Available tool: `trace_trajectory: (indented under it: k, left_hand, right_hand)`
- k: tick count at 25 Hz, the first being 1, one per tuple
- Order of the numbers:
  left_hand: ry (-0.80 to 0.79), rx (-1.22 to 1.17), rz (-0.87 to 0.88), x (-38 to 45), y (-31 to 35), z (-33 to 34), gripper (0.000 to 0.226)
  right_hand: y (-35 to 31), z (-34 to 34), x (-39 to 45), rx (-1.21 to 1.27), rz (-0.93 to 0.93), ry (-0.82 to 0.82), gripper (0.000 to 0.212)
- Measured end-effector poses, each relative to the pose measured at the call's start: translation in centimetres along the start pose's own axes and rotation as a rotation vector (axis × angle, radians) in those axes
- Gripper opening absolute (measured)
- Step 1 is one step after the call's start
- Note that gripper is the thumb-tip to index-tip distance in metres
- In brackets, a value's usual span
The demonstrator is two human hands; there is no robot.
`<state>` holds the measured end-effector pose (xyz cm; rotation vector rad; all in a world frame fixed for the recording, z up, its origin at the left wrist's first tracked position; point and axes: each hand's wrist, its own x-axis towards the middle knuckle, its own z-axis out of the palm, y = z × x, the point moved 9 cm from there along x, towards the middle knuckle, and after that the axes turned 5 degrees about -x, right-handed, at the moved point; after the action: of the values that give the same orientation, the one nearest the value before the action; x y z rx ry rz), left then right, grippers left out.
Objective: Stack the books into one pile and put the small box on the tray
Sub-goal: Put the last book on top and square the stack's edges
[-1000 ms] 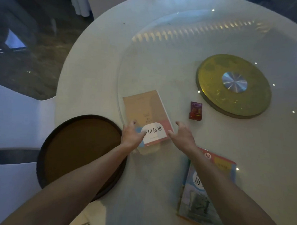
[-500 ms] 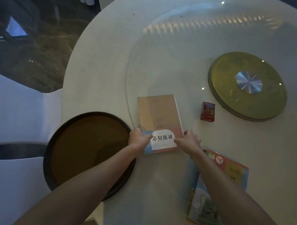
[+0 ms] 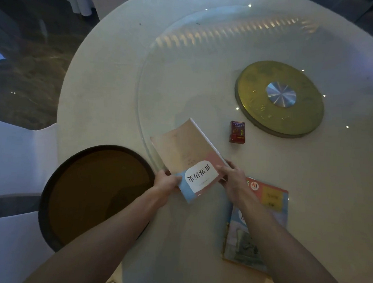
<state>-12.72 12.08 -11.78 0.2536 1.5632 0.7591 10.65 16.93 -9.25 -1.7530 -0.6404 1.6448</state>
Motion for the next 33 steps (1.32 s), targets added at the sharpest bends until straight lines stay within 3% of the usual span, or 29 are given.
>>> trace_trajectory:
  k: [2,4,6,8,11,13,15,19,22,24,29,33]
  left_hand:
    - [-0.063,-0.131,-0.043,-1.0,-0.4,1.7,0.042]
    - [-0.082,-0.165,-0.053,-1.9,-0.9,3.0,0.041]
    - [-0.087,-0.077,-0.046,-2.7,-1.4,4.1,0.039]
    - [0.020,0.186,0.030,-3.8,-0.7,3.8,0.042]
    - [0.271,0.608,0.495,-5.9,4.5,3.8,0.061]
    - [0.151,0.794,0.842,-8.1,7.4,7.9,0.066]
    - [-0.056,0.913,0.957,-9.2,8.3,12.2,0.065]
    - [-0.385,1.010,0.782,-9.5,5.6,18.0,0.057]
    - [-0.516,0.851,0.593,-9.3,3.0,19.3,0.041]
    - [-0.591,0.683,0.456,-9.5,1.2,20.0,0.031]
    - [-0.485,0.459,0.246,-8.9,-2.6,19.8,0.031]
    - [-0.408,0.306,0.099,-8.3,-6.2,20.2,0.036]
  right_hand:
    - [0.5,-0.3,-0.9,0.156,0.017,-0.055,0.041]
    - [1.1,-1.0,-1.7,0.142,0.001,-0.053,0.046]
    - [1.0,-3.1,-2.3,0.050,-0.024,0.062,0.046]
    - [0.3,-5.7,-2.9,0.028,-0.020,0.131,0.041]
    - [-1.5,-9.2,-4.4,0.041,-0.043,0.087,0.043]
    - [-2.8,-11.9,-5.7,0.057,-0.071,-0.005,0.049]
    - [-4.1,-13.9,-6.9,0.007,-0.080,-0.153,0.051]
    - [-5.7,-16.4,-8.4,-0.198,-0.065,-0.335,0.042]
    - [-6.5,-19.5,-8.4,-0.207,-0.072,-0.237,0.032]
    - [-6.4,-21.8,-8.1,-0.259,-0.064,-0.213,0.043]
    - [-2.8,-27.7,-7.2,-0.490,0.051,-0.091,0.036]
    - [0.3,-29.2,-6.8,-0.127,0.019,-0.009,0.028]
